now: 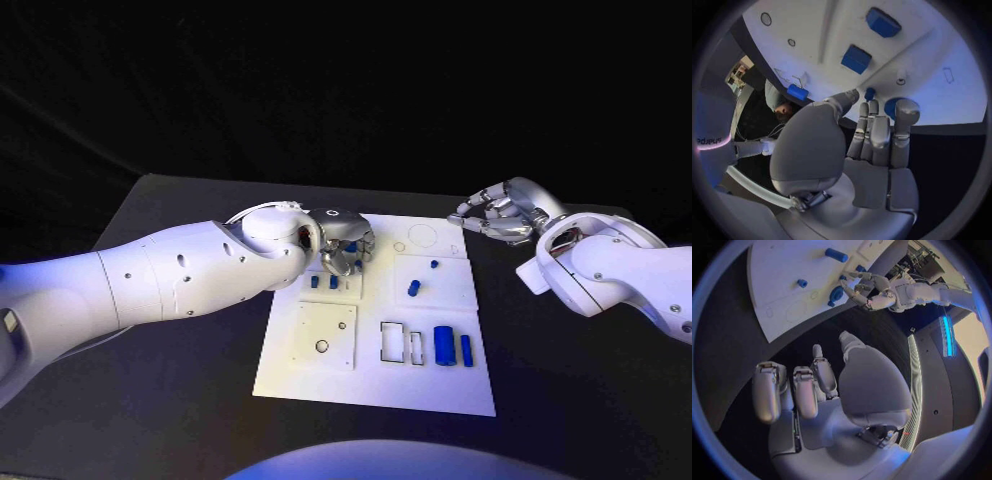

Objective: Assemble the parts on the task board

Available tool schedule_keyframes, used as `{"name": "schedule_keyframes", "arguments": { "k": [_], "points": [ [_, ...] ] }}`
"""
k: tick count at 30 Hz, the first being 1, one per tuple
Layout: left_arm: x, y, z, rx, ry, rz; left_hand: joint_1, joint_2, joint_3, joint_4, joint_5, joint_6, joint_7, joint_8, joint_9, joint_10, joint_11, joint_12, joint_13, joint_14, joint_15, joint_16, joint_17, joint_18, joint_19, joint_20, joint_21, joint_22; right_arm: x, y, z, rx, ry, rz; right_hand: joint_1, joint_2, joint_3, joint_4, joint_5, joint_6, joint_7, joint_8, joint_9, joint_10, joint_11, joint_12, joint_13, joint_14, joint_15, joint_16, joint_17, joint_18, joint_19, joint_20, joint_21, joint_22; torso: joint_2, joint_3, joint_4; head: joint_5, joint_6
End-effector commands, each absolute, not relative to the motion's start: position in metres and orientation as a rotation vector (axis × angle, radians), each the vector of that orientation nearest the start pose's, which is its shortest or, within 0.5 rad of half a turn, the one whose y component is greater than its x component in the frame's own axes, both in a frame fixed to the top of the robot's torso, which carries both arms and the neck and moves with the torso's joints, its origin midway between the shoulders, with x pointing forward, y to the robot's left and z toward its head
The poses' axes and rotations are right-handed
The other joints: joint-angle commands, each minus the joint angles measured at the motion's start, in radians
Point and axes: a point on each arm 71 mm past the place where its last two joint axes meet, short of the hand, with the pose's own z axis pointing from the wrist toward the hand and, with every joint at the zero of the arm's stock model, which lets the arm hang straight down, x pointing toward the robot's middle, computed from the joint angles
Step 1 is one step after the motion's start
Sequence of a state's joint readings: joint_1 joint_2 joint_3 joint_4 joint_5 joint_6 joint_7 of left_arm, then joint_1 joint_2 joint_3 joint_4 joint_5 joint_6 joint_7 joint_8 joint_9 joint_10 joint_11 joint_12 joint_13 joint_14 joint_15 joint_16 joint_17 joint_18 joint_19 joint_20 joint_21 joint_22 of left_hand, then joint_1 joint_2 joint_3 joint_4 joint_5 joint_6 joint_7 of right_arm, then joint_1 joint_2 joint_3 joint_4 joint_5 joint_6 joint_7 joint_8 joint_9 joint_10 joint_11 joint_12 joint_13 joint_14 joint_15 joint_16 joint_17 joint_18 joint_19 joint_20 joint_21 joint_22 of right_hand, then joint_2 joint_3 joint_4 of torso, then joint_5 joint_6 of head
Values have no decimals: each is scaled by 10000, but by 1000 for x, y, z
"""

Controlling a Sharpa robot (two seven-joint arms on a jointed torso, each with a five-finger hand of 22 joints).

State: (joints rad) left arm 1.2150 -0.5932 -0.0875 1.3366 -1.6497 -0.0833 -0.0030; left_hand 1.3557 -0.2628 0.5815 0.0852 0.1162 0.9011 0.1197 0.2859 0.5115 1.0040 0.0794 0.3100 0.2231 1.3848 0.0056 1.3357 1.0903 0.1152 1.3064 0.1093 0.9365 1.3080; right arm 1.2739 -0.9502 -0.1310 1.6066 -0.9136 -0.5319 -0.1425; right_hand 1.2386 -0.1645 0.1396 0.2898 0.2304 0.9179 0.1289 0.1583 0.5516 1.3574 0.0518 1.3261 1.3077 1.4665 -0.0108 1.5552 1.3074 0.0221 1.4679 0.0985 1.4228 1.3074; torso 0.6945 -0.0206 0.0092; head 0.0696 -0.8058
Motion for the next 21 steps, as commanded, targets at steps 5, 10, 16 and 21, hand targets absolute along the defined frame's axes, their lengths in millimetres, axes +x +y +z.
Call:
{"name": "schedule_keyframes", "arguments": {
  "k": [5,10,16,21],
  "points": [
    [502,114,-219,5791,18346,-5824,125,15,277,-42,-98,123,65,-91,-22,281,-12,12,-29,135,11,151,83,-124,151,0,329,1255,475,-245,-176,4705,16506,7518,102,9,-8,-10,66,-43,3,58,18,-25,-12,-33,25,935,-63,-34,2245,134,268,-70,-53,2102,-6,1,7,-5,-4],
    [503,113,-220,5745,18428,-5756,118,5,326,-50,-107,161,76,-95,-18,263,0,-19,-50,149,22,176,82,-132,171,7,407,1266,475,-245,-176,4705,16511,7524,102,9,-8,-10,66,-43,3,58,18,-25,-12,-33,25,935,-63,-34,2245,134,268,-70,-53,2102,-4,-3,-4,-3,-21],
    [503,112,-220,5703,18500,-5749,132,60,452,-71,-98,260,92,-90,-4,390,-6,7,-55,172,29,219,69,-143,200,22,539,1283,475,-245,-176,4706,16522,7519,101,13,-11,-4,70,-35,1,63,24,-20,-13,-30,27,938,-64,-30,2254,136,264,-71,-64,2099,-10,-1,11,-29,-38],
    [503,111,-220,5639,18520,-5817,121,82,539,-90,27,327,121,-90,8,495,-7,36,-48,210,34,274,112,-161,248,28,712,1312,475,-245,-176,4701,16533,7524,101,13,-11,-4,70,-35,1,63,24,-20,-13,-30,27,938,-64,-30,2254,136,264,-71,-64,2099,-12,-1,11,-30,-41]
  ]
}}
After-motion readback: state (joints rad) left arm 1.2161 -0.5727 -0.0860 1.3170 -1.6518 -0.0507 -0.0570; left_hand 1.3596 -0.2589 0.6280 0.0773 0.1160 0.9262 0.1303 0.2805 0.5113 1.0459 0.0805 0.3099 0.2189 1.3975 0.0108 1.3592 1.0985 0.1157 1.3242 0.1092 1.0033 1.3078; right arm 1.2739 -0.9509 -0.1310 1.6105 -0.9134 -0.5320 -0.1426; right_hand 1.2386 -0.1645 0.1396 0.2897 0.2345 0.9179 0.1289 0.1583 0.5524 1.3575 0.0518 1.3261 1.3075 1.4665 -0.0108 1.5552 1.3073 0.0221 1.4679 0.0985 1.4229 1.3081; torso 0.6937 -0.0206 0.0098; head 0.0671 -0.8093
